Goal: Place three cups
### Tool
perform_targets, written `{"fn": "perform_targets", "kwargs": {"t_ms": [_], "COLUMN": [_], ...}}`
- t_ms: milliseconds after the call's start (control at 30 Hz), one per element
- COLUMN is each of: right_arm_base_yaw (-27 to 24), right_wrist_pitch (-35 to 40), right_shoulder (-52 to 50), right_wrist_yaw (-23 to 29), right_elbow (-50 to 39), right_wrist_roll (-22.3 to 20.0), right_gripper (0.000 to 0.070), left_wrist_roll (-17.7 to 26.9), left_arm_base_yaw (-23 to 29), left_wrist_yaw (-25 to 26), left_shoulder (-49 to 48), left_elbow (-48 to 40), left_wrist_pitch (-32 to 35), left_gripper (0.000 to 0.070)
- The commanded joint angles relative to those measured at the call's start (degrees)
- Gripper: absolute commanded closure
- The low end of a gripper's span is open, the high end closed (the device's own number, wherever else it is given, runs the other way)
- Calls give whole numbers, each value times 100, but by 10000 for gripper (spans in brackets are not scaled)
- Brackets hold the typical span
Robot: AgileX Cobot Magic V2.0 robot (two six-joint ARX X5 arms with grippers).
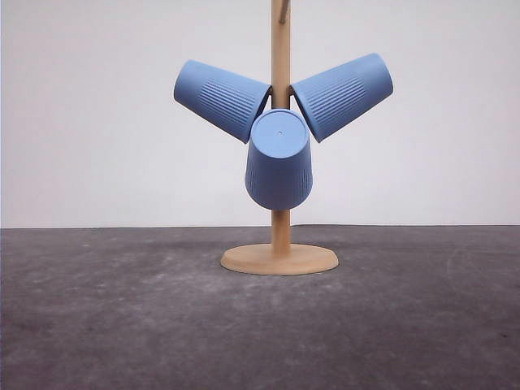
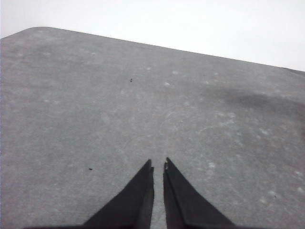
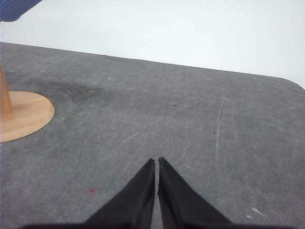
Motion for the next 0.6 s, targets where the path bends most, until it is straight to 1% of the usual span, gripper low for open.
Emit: {"fn": "perform_targets", "kwargs": {"t_ms": [0, 567], "right_arm_base_yaw": [-11, -11], "right_wrist_pitch": [76, 76], "right_shoulder": [-9, -9], "right_wrist_yaw": [2, 2], "right_elbow": [-24, -24], "right_wrist_roll": [0, 0], "right_gripper": [689, 689], "left_wrist_roll": [13, 13], "left_arm_base_yaw": [0, 0], "left_wrist_yaw": [-11, -11], "left_shoulder": [-2, -2], "left_elbow": [-79, -79], "left_wrist_pitch": [-22, -22], "left_gripper": [684, 684]}}
